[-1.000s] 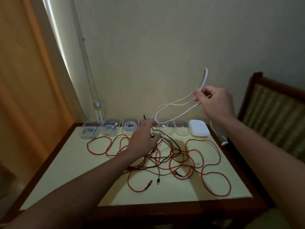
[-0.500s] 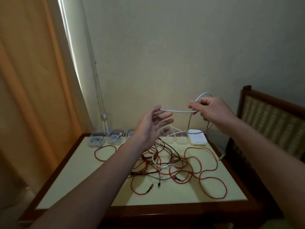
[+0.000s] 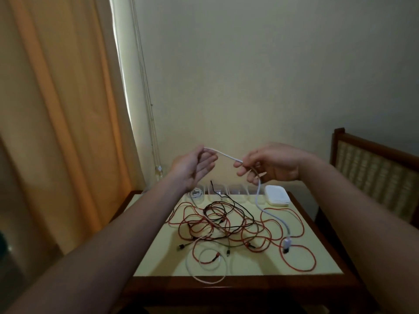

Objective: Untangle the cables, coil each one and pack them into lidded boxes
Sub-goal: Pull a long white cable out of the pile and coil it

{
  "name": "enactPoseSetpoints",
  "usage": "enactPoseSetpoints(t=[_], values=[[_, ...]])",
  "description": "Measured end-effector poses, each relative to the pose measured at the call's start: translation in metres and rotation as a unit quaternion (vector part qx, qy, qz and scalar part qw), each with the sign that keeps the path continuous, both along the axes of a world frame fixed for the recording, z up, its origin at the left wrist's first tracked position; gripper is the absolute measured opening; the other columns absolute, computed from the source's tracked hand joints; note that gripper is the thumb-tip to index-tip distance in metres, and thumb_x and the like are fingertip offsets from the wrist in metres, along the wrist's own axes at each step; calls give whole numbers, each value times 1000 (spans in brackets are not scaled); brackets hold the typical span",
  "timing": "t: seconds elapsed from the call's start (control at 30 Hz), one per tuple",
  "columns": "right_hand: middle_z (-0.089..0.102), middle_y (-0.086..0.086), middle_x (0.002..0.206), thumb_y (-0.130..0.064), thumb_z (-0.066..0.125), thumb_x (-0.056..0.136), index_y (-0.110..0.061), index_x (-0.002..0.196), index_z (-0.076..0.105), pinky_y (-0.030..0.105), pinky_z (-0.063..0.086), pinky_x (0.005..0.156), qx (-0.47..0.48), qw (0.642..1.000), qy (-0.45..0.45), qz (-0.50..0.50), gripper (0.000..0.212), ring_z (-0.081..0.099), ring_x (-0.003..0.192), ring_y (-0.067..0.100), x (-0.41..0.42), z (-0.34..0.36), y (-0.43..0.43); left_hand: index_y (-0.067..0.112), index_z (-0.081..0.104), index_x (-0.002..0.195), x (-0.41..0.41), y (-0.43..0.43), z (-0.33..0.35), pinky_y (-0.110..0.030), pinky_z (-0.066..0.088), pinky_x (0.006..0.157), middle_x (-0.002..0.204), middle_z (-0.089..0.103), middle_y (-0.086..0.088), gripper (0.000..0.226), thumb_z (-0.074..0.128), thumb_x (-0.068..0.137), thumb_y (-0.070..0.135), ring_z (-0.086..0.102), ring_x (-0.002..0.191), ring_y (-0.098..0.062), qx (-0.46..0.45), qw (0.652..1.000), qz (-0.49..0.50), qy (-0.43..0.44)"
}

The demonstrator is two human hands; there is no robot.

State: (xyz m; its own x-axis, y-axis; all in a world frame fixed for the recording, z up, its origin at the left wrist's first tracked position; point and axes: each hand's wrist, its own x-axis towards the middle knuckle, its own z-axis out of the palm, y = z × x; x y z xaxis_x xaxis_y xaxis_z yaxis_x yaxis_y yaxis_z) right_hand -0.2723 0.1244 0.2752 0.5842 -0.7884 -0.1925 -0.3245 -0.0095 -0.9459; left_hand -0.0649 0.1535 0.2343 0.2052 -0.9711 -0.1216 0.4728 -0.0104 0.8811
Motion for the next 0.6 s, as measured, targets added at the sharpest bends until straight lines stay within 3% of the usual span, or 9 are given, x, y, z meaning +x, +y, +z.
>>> enactPoseSetpoints(t=[0.1, 0.2, 0.4, 0.6], values=[[75, 10, 86, 0, 48, 101, 0, 110, 62, 27, 59, 58, 12, 993, -102, -50, 16, 70, 63, 15, 8, 7, 1, 11, 63, 112, -5, 15, 8, -30, 62, 73, 102, 76, -5, 39, 52, 100, 46, 74, 82, -16, 10, 985, -89, -149], [73, 12, 90, 5, 44, 102, 1, 105, 60, 27, 61, 57, 21, 977, -180, -110, 17, 73, 63, 16, 13, 10, 0, 11, 63, 117, -14, 30, 12, -38, 54, 91, 105, 76, -6, 46, 55, 97, 52, 72, 93, -23, 31, 952, -185, -241], [70, 18, 96, 8, 44, 101, 3, 98, 56, 31, 62, 59, 17, 951, -255, -172, 13, 76, 70, 23, 12, 9, -2, 8, 70, 109, -17, 40, 14, -23, 60, 62, 67, 65, 6, 19, 61, 98, 21, 68, 63, -7, 54, 958, -216, -180], [72, 27, 96, 9, 61, 91, 12, 99, 61, 34, 63, 61, -84, 945, -201, -244, 8, 75, 69, 29, 5, 11, -2, 10, 67, 89, -11, 41, 24, -23, 59, 64, 59, 58, 6, 13, 63, 96, 20, 58, 50, -6, 76, 967, -199, -140]])
